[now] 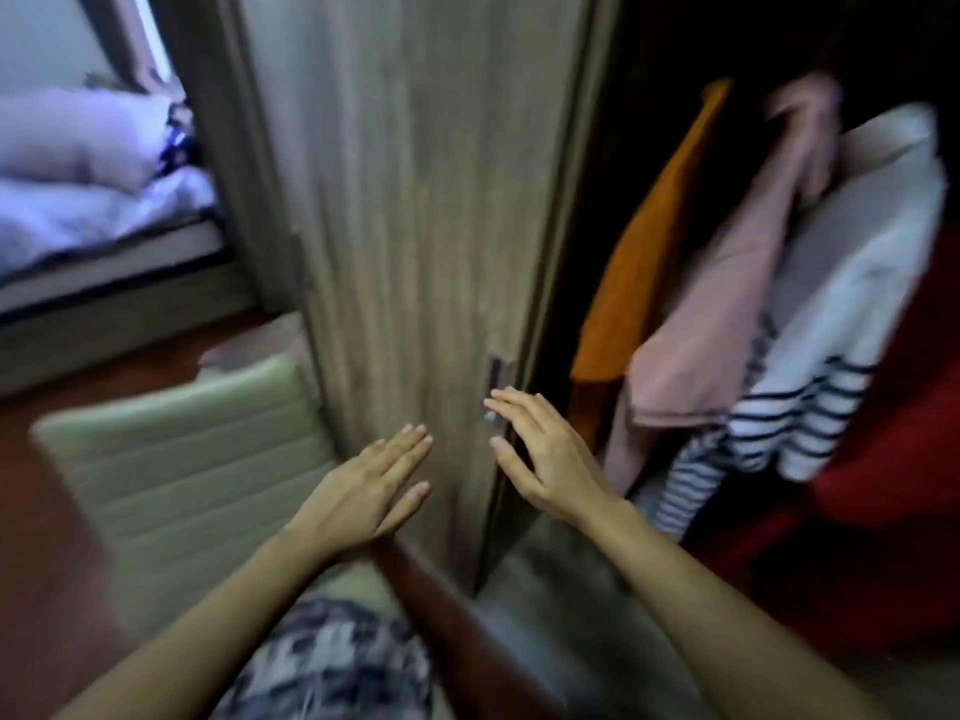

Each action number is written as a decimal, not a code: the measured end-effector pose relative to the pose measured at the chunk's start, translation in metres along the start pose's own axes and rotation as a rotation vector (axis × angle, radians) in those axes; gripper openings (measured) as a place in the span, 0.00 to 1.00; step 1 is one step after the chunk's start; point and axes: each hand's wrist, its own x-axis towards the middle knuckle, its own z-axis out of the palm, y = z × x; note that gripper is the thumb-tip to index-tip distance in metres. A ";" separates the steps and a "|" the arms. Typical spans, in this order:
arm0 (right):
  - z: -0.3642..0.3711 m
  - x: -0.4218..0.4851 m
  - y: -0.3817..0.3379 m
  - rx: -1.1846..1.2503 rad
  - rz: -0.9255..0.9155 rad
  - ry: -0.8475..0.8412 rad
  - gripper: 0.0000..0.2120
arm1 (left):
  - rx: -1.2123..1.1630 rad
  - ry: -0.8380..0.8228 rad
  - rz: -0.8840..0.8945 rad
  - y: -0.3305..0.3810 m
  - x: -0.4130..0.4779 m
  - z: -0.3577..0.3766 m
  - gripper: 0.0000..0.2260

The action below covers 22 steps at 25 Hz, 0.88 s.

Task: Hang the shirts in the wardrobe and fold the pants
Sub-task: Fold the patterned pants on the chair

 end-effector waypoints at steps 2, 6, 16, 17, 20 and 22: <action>0.082 -0.024 -0.024 0.057 0.013 -0.138 0.21 | -0.031 -0.118 -0.155 -0.028 -0.067 0.034 0.30; 0.217 -0.085 -0.071 0.150 0.068 -0.393 0.22 | -0.126 -0.276 -0.400 -0.063 -0.189 0.095 0.40; 0.376 -0.237 -0.102 0.056 0.237 -0.965 0.34 | -0.213 -0.737 -0.577 -0.087 -0.351 0.249 0.29; 0.390 -0.244 -0.096 0.031 0.224 -1.003 0.30 | -0.210 -0.766 -0.558 -0.087 -0.355 0.264 0.26; 0.421 -0.251 -0.085 0.008 0.184 -1.069 0.26 | -0.188 -0.786 -0.531 -0.090 -0.356 0.304 0.23; 0.442 -0.253 -0.078 -0.011 0.149 -1.040 0.28 | -0.153 -0.758 -0.539 -0.095 -0.357 0.333 0.23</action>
